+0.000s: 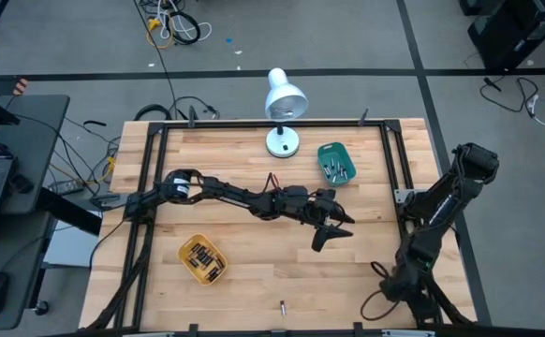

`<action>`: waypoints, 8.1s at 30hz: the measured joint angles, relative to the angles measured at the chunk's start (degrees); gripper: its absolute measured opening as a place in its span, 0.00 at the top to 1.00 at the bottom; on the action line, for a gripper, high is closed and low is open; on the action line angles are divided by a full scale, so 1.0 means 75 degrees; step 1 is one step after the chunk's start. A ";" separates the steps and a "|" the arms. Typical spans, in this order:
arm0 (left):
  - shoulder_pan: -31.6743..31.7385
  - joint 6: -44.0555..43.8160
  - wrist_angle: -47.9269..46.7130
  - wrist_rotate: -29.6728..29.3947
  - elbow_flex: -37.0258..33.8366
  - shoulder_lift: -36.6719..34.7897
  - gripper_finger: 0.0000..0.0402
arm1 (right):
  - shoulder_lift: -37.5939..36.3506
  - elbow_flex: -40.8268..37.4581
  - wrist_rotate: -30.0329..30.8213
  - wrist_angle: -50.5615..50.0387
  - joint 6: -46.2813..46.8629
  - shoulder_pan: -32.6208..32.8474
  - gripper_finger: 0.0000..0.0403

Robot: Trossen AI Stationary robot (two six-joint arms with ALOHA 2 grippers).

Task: Sort batteries
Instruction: Put the right silver battery into the green bin

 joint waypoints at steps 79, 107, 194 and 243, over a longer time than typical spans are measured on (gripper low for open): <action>-0.0063 0.0192 -0.0780 -0.0233 0.0000 0.0000 0.46 | 0.0713 0.0455 0.1649 -0.5741 -0.2638 -0.2554 0.17; 0.0100 0.0057 -0.0866 -0.0290 0.0000 0.0000 0.46 | 0.0288 0.1091 0.1374 -0.7301 -0.3099 -0.2323 0.42; 0.0498 0.0192 -0.4449 -0.0121 0.0491 -0.1470 0.58 | 0.0952 0.0525 0.3195 -0.6862 -0.3706 -0.4421 0.41; 0.0383 -0.0318 -0.5039 -0.0611 0.0495 -0.1746 0.53 | 0.0783 -0.0184 0.2305 -0.5973 -0.2982 -0.4211 0.55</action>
